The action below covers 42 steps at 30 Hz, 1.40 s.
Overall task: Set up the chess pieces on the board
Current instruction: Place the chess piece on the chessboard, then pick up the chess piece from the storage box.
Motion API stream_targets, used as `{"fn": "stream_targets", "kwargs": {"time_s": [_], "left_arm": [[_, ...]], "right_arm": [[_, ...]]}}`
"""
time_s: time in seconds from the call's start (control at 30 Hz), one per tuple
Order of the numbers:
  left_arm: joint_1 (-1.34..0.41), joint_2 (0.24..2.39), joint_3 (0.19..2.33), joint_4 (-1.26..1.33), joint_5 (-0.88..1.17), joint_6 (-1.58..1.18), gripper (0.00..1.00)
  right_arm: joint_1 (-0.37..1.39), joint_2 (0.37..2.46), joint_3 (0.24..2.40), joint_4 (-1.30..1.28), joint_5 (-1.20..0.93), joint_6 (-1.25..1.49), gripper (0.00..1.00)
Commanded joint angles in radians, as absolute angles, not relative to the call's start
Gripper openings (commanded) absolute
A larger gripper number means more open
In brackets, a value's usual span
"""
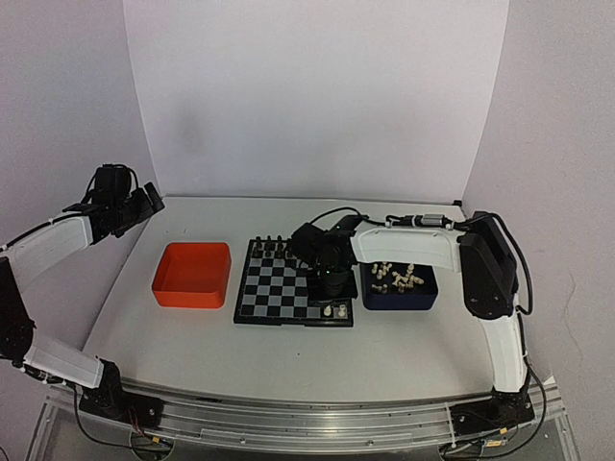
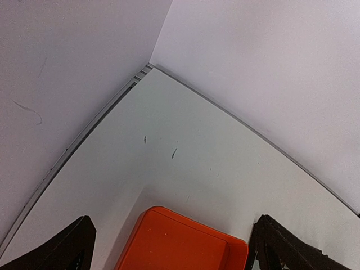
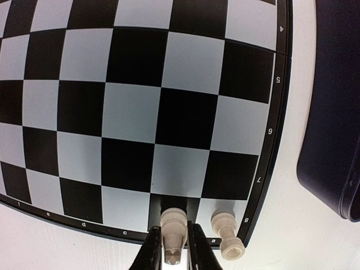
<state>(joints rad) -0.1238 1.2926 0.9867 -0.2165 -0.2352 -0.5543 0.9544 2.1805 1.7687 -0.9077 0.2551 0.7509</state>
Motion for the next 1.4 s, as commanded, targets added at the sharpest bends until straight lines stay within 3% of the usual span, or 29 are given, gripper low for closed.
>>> {"fn": "stream_targets", "kwargs": {"time_s": [0.0, 0.33, 0.57, 0.67, 0.83, 1.07, 1.37], "left_arm": [[-0.124, 1.295, 0.998, -0.186, -0.226, -0.549, 1.0], [-0.124, 1.296, 0.997, -0.184, -0.216, -0.543, 1.0], [-0.124, 1.279, 0.992, -0.175, -0.228, -0.524, 1.0], [-0.124, 1.274, 0.99, -0.171, -0.23, -0.512, 1.0], [-0.124, 1.28, 0.998, -0.155, -0.232, -0.508, 1.0], [-0.124, 1.297, 1.013, -0.065, -0.184, -0.548, 1.0], [-0.126, 1.394, 1.051, 0.036, -0.129, -0.592, 1.0]], "right_arm": [[0.96, 2.196, 1.78, -0.909, 0.27, 0.769, 0.2], [0.959, 2.168, 1.838, -0.908, 0.283, 0.7, 0.37], [0.949, 2.032, 1.852, -0.899, 0.427, 0.582, 0.78], [0.921, 1.969, 1.818, -0.883, 0.468, 0.543, 0.9], [0.824, 1.861, 1.728, -0.855, 0.485, 0.506, 0.95], [0.647, 1.745, 1.574, -0.773, 0.341, 0.451, 0.93], [0.447, 1.753, 1.526, -0.75, 0.02, 0.296, 0.89]]}}
